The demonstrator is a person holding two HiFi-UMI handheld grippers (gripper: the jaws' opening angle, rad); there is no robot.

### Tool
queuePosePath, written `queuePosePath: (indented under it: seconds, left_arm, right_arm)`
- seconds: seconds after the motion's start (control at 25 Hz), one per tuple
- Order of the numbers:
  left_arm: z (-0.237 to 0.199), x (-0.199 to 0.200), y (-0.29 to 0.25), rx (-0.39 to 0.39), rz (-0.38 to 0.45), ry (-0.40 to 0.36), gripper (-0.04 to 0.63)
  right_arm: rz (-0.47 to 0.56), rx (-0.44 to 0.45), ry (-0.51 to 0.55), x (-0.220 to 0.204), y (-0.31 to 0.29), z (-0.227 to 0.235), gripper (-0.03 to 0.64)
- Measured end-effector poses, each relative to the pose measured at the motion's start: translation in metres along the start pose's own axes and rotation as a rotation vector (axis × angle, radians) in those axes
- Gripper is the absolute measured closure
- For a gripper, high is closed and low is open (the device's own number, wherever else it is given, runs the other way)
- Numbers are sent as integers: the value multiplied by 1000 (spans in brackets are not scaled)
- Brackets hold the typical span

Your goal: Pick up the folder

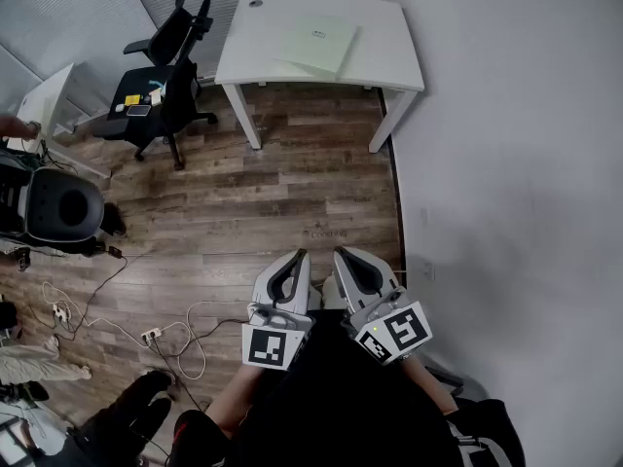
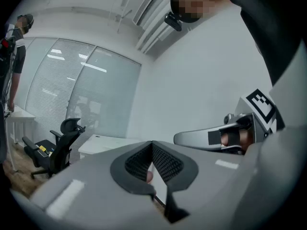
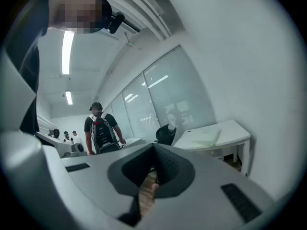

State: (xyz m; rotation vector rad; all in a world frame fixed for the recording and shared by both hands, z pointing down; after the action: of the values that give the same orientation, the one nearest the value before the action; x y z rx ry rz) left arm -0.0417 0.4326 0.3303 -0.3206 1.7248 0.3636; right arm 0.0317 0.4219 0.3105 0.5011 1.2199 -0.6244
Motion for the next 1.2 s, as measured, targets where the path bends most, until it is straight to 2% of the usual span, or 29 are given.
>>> queuePosePath:
  seconds: [0.36,0.68,0.92,1.2]
  left_arm:
    - [-5,6,8,34,1,-8,591]
    - [-2,5,0,9,3,-6,591]
    - [-10,6,1,5,17,-11,591]
    - [-24,10,0,4,30,-19,591]
  right_arm:
    - [-16,42,0,2,-8,-14,618]
    - [-40,30,16,-1,-6,-11,618]
    - [25,12,-32,5,-10,-12,618]
    - [44,-19,-51,4,-20,-11,617]
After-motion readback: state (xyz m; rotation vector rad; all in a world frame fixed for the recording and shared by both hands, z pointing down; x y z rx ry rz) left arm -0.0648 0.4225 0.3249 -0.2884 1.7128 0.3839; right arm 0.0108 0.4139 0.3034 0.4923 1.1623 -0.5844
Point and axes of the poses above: the fingertips, and each gripper's own axes: y backward along the fingers, z to its right, x out of its top, the point moved 2 cm from there along y, backward along the fingers, and after that the axes turned 8 degrees about z, right-handed, at the moved point
